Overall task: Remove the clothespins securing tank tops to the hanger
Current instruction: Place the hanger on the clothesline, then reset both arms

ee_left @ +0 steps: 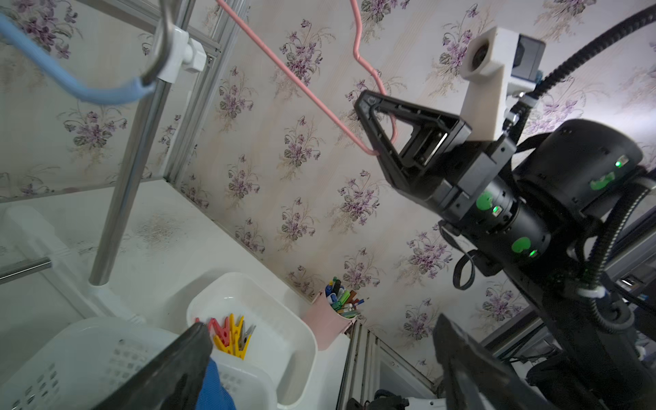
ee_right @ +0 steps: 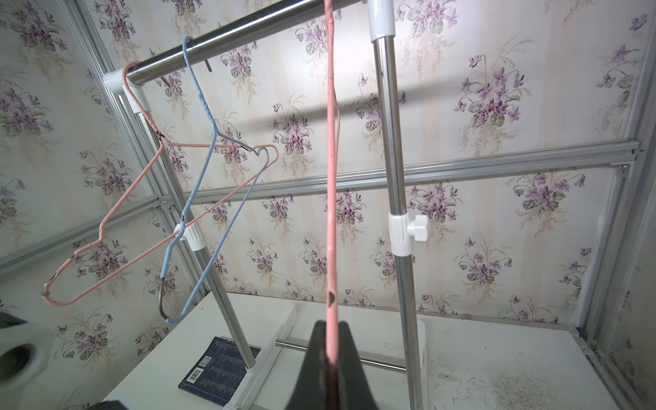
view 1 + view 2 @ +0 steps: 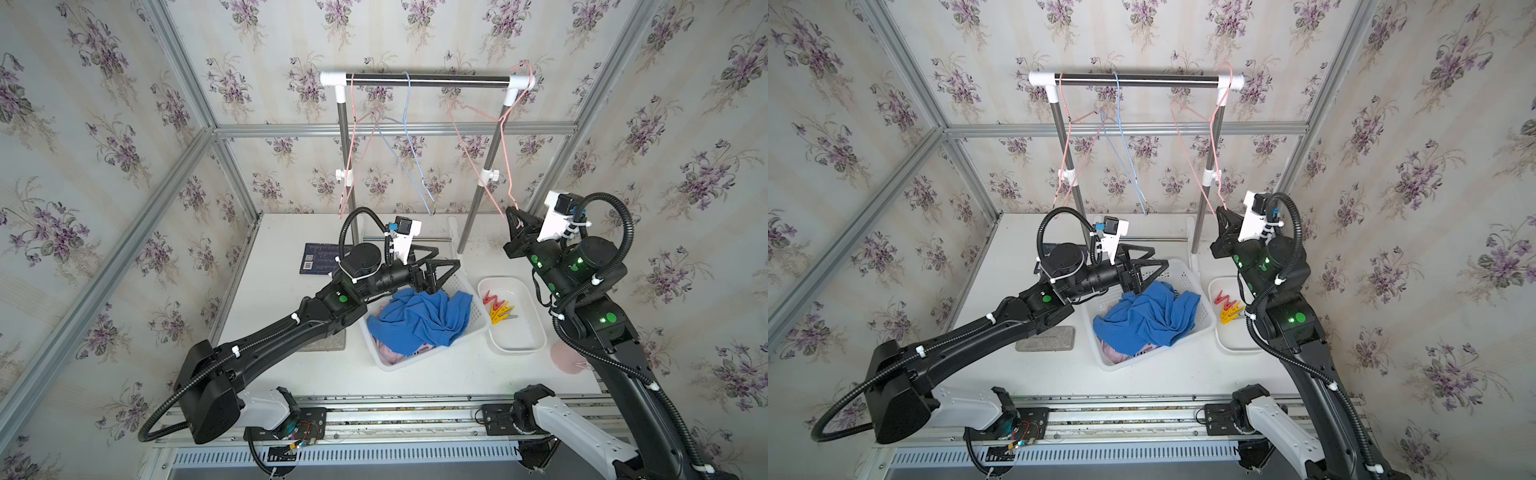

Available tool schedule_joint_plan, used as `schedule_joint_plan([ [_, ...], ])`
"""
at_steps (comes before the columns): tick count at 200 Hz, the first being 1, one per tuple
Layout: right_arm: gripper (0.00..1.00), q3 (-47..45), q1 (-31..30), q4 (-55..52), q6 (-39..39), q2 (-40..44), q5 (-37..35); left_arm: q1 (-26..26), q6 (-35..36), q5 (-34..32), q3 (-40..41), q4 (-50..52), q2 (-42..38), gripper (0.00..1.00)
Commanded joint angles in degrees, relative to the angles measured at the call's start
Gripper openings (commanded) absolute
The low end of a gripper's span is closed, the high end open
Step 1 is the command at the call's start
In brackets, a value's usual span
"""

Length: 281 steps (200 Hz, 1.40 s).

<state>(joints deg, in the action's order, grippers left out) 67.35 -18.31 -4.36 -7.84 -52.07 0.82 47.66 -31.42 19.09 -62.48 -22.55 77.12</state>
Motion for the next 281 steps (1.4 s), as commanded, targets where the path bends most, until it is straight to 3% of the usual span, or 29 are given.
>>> schedule_joint_plan([
  [1,0.00,2.9,0.0,2.1,1.5,-3.1,1.2,0.1,6.4,-6.2,2.5,4.6,-2.7,0.99],
  [54,0.00,7.2,0.0,2.1,1.6,-11.0,1.4,0.1,10.7,-17.8,11.9,9.2,-14.3,0.99],
  [112,0.01,-5.9,0.0,6.9,2.7,-4.7,4.3,-0.3,13.2,-32.6,21.6,15.9,-29.5,0.99],
  [120,0.13,-6.8,0.0,6.3,2.7,-4.1,4.0,-0.3,13.2,-34.9,22.2,17.3,-30.8,0.99],
  [134,0.55,-8.1,0.0,5.3,2.9,-3.1,3.5,-0.6,13.3,-39.5,23.4,19.6,-32.7,0.99],
  [151,0.84,-10.8,0.0,5.0,2.9,-0.9,1.3,-0.8,13.6,-45.8,25.3,21.4,-35.2,0.99],
  [163,0.99,-13.8,0.0,5.9,2.8,1.6,-0.6,-1.0,13.4,-51.2,27.7,21.4,-37.4,0.99],
  [201,1.00,-24.3,0.1,9.8,-0.1,8.8,-2.9,-2.6,14.7,-64.6,35.7,17.8,-43.9,0.99],
  [232,1.00,-30.7,0.5,13.6,-1.3,10.2,-3.1,-4.8,19.8,-71.3,41.6,10.5,-46.2,0.99],
  [244,1.00,-33.1,0.7,16.9,-1.5,9.9,-4.5,-5.9,24.6,-72.9,43.7,5.9,-44.8,0.99],
  [264,1.00,-39.0,1.1,24.5,-1.0,9.1,-10.7,-9.3,35.3,-69.4,49.0,-8.1,-38.9,0.99],
  [281,1.00,-46.6,2.6,35.9,0.6,6.8,-17.6,-12.9,37.5,-69.3,50.6,-16.0,-31.7,0.99],
])
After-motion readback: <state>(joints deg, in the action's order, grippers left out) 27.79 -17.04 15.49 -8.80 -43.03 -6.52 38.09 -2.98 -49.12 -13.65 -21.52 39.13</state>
